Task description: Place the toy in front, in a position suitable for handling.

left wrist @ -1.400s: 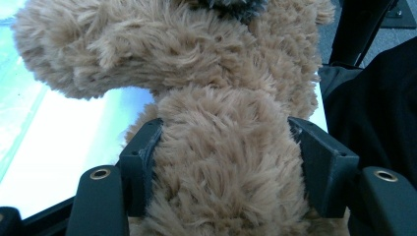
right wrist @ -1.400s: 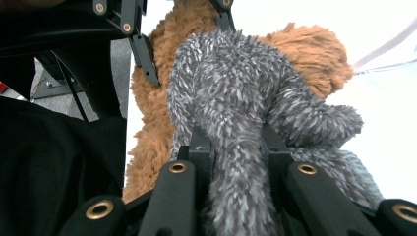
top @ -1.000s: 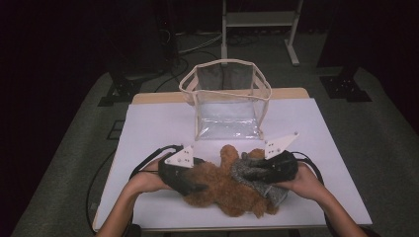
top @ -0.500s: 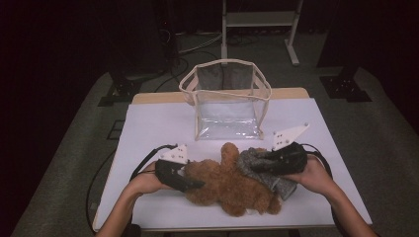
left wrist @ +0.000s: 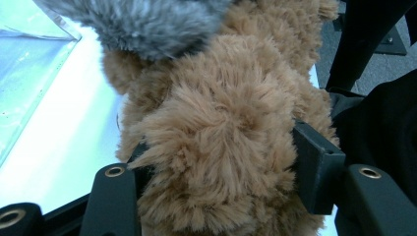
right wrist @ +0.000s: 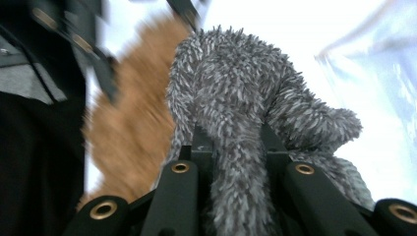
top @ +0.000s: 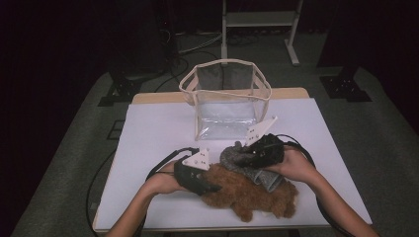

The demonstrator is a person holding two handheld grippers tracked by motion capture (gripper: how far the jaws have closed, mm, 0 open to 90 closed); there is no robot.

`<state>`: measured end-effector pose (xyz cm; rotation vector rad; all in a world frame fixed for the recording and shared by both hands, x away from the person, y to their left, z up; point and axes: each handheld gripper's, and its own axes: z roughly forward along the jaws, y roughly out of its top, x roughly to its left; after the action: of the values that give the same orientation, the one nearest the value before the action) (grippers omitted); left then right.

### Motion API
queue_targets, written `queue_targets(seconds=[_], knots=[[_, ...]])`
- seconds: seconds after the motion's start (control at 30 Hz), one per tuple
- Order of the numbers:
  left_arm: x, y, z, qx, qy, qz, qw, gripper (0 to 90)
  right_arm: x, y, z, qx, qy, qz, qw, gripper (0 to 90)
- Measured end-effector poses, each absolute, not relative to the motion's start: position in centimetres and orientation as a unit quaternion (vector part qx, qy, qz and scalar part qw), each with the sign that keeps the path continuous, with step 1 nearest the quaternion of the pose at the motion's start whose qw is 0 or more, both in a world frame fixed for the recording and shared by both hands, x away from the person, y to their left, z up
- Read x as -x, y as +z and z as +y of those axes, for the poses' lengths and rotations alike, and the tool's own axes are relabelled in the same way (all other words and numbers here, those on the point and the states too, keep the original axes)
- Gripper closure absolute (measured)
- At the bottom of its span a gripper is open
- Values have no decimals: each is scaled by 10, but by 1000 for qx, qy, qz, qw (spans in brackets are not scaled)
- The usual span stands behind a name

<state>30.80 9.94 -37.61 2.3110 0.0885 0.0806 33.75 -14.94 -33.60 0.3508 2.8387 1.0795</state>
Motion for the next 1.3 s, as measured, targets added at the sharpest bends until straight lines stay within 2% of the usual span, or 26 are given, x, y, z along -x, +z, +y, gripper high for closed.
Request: queue_targets(seconds=[0.2, 0.37, 0.53, 0.7, 0.93, 1.13, 1.3], knots=[[-308, -378, 104, -911, 30, 41, 410, 405, -341, -353, -186, -161, 388, 908, 12, 743], [-309, -377, 99, -912, 32, 46, 406, 409, -330, -348, -207, -171, 386, 906, 23, 742], [-312, -375, 94, -913, 32, 49, 404, 413, -322, -319, -204, -151, 401, 902, 56, 741], [-314, -373, 84, -916, 36, 40, 398, 413, -324, -302, -183, -123, 403, 905, 63, 741], [-310, -373, 79, -917, 43, 29, 395, 414, -341, -337, -155, -130, 358, 924, 21, 741], [-310, -376, 84, -912, 40, 34, 407, 414, -347, -352, -178, -163, 370, 915, 6, 743], [-309, -376, 85, -912, 41, 34, 407, 415, -341, -351, -199, -178, 381, 907, 16, 743]])
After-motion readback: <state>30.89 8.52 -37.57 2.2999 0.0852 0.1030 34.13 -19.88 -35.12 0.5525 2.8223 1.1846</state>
